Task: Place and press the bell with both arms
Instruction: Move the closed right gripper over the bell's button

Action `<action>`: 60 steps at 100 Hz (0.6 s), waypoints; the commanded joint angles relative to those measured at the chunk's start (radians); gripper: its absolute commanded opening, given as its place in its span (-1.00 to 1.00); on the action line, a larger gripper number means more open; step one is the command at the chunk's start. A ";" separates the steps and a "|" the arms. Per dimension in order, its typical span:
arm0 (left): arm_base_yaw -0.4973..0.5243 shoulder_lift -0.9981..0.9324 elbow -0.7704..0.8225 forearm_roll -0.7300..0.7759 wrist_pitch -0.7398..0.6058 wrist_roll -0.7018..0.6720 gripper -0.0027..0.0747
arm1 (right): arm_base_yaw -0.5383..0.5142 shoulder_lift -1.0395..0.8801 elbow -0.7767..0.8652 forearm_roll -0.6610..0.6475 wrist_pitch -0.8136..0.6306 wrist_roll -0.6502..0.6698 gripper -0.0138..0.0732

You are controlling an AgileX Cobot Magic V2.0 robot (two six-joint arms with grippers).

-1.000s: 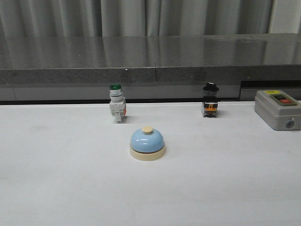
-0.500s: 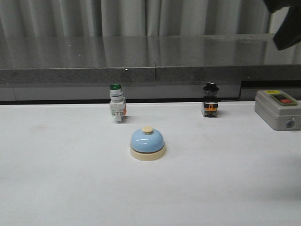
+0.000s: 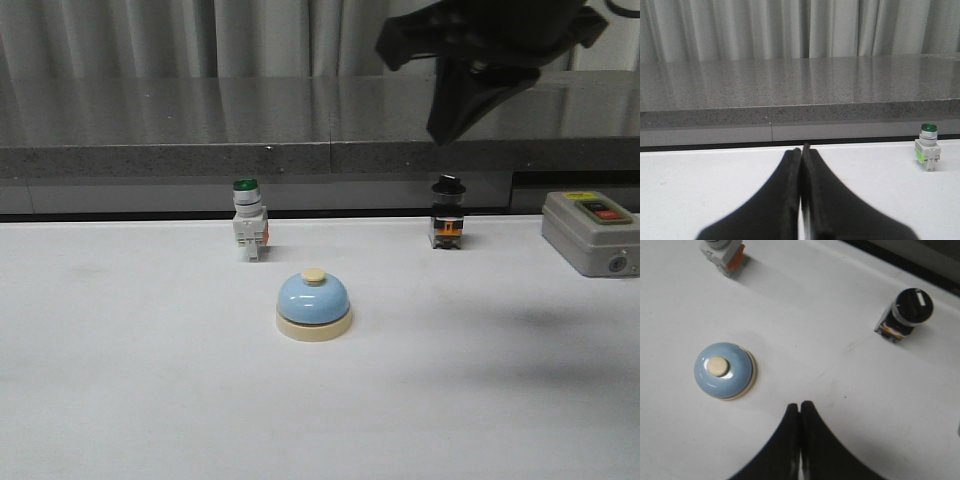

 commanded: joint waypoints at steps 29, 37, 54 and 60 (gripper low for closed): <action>0.002 -0.029 0.043 -0.001 -0.075 -0.008 -0.98 | 0.085 0.182 -0.251 0.008 0.113 -0.005 -0.82; 0.002 -0.029 0.043 -0.001 -0.075 -0.008 -0.98 | 0.094 0.224 -0.296 0.022 0.145 -0.005 -0.82; 0.002 -0.029 0.043 -0.001 -0.075 -0.008 -0.98 | 0.100 0.298 -0.379 0.074 0.192 -0.032 -0.82; 0.002 -0.029 0.043 -0.001 -0.075 -0.008 -0.98 | 0.100 0.327 -0.405 0.085 0.212 -0.043 -0.82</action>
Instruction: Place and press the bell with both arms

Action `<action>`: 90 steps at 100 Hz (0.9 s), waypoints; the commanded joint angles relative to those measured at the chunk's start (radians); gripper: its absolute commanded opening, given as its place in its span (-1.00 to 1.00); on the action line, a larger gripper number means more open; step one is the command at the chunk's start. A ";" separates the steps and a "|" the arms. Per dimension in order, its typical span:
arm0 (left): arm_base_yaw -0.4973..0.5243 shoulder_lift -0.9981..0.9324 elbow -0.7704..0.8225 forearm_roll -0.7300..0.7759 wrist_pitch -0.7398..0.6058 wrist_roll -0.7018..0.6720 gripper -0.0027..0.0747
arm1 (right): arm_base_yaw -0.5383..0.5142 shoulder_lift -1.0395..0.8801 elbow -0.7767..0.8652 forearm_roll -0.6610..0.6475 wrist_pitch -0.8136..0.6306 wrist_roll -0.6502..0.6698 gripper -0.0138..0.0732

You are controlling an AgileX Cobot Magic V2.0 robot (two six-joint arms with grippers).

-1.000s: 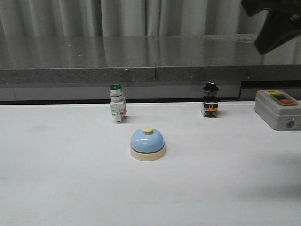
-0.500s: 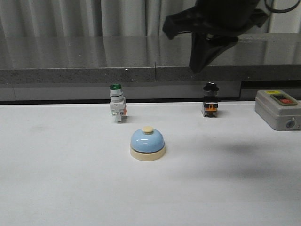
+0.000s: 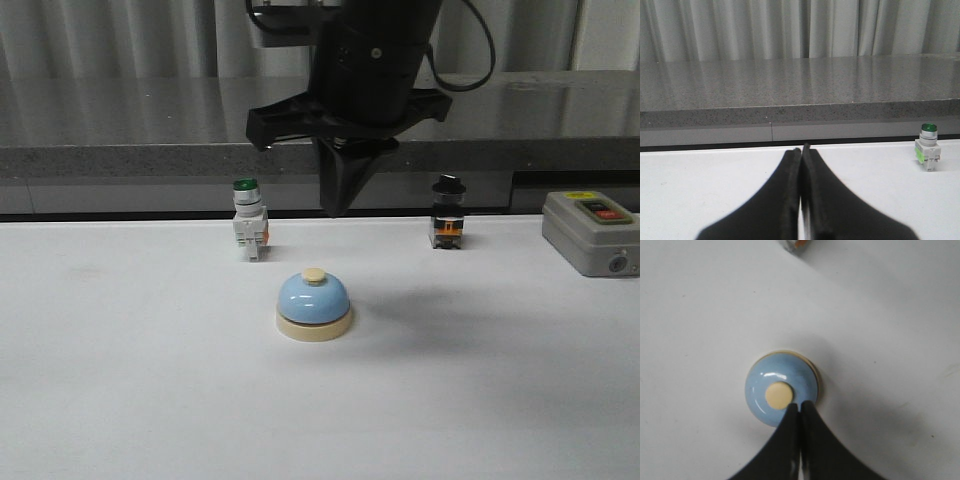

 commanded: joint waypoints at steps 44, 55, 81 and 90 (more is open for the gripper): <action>0.002 -0.029 0.043 -0.001 -0.075 -0.008 -0.98 | 0.001 0.114 -0.127 0.068 0.077 -0.045 -0.82; 0.002 -0.029 0.043 -0.001 -0.075 -0.008 -0.98 | 0.001 0.133 -0.127 0.070 0.078 -0.045 -0.82; 0.002 -0.029 0.043 -0.001 -0.075 -0.008 -0.98 | -0.015 0.073 -0.127 0.068 0.080 -0.045 -0.82; 0.002 -0.029 0.043 -0.001 -0.075 -0.008 -0.98 | -0.033 0.036 -0.127 0.068 0.095 -0.045 -0.82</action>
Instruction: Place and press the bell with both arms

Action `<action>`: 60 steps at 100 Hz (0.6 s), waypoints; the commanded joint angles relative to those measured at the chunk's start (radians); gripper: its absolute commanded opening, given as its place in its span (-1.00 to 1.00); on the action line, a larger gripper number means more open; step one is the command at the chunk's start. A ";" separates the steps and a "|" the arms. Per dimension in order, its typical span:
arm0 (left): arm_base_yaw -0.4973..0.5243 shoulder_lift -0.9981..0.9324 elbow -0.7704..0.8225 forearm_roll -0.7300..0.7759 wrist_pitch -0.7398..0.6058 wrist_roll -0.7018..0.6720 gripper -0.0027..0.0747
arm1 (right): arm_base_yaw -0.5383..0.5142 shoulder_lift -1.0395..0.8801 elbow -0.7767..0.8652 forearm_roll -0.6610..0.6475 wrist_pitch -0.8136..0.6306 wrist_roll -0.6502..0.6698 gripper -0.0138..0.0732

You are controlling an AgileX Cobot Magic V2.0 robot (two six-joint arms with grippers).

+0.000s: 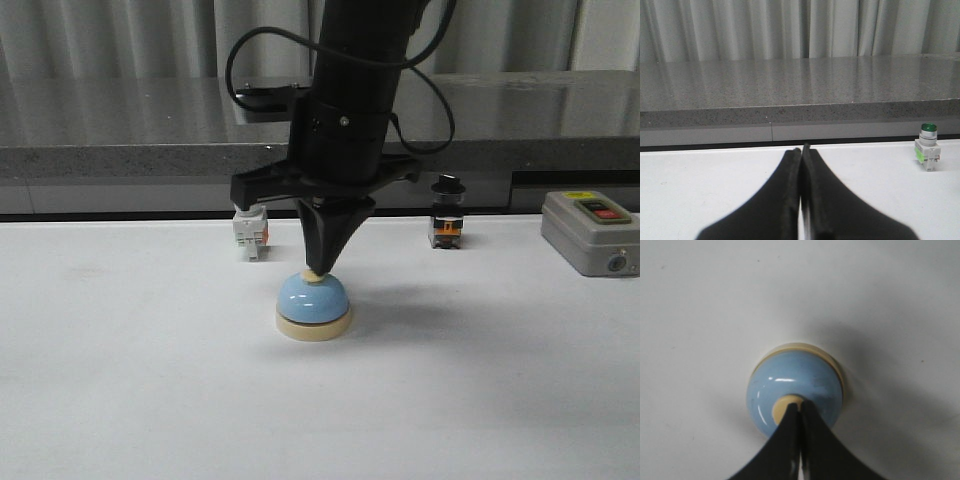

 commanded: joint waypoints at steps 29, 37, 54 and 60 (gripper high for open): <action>0.002 -0.029 0.043 -0.001 -0.075 -0.008 -0.98 | -0.142 -0.211 0.019 0.004 0.062 -0.012 -0.82; 0.002 -0.029 0.043 -0.001 -0.075 -0.008 -0.98 | -0.183 -0.245 0.059 0.004 0.058 -0.012 -0.82; 0.002 -0.029 0.043 -0.001 -0.075 -0.008 -0.98 | -0.290 -0.313 0.160 0.004 0.042 -0.012 -0.82; 0.002 -0.029 0.043 -0.001 -0.075 -0.008 -0.98 | -0.327 -0.341 0.206 0.005 0.024 -0.012 -0.82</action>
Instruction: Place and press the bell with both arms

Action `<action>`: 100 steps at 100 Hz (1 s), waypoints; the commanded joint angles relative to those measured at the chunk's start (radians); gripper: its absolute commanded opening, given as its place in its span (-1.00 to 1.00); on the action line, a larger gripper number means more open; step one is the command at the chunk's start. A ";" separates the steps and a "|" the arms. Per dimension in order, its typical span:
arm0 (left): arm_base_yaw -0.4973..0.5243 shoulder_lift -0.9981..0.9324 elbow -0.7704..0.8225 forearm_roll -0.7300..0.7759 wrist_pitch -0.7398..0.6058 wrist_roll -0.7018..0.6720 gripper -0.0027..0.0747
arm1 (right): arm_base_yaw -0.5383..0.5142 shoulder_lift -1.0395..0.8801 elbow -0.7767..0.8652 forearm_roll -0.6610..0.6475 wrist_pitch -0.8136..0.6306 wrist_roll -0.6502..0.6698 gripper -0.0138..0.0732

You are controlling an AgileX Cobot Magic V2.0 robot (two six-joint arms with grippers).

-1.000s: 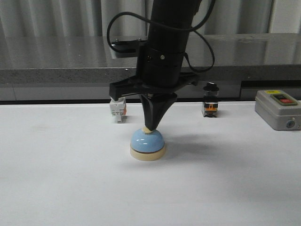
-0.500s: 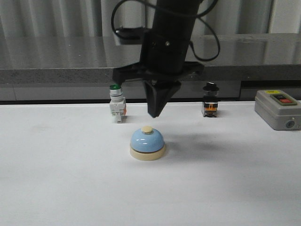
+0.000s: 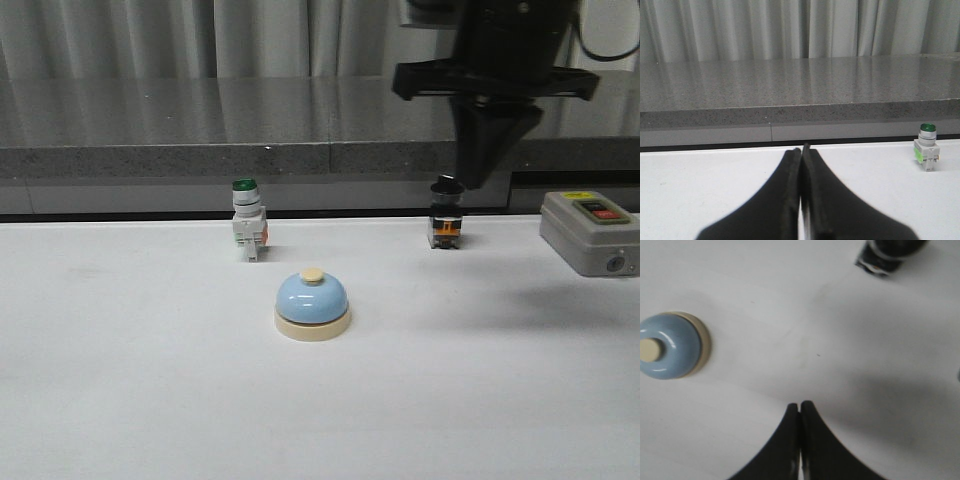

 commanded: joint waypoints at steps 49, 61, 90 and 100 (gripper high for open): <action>0.002 -0.029 0.043 -0.001 -0.075 -0.008 -0.98 | -0.321 -0.315 0.394 0.015 -0.195 0.010 -0.82; 0.002 -0.029 0.043 -0.001 -0.075 -0.008 -0.98 | -0.362 -0.351 0.446 0.046 -0.209 0.010 -0.82; 0.002 -0.029 0.043 -0.001 -0.075 -0.008 -0.98 | -0.367 -0.452 0.563 0.063 -0.273 0.010 -0.82; 0.002 -0.029 0.043 -0.001 -0.075 -0.008 -0.98 | -0.367 -0.498 0.598 0.063 -0.289 0.010 -0.82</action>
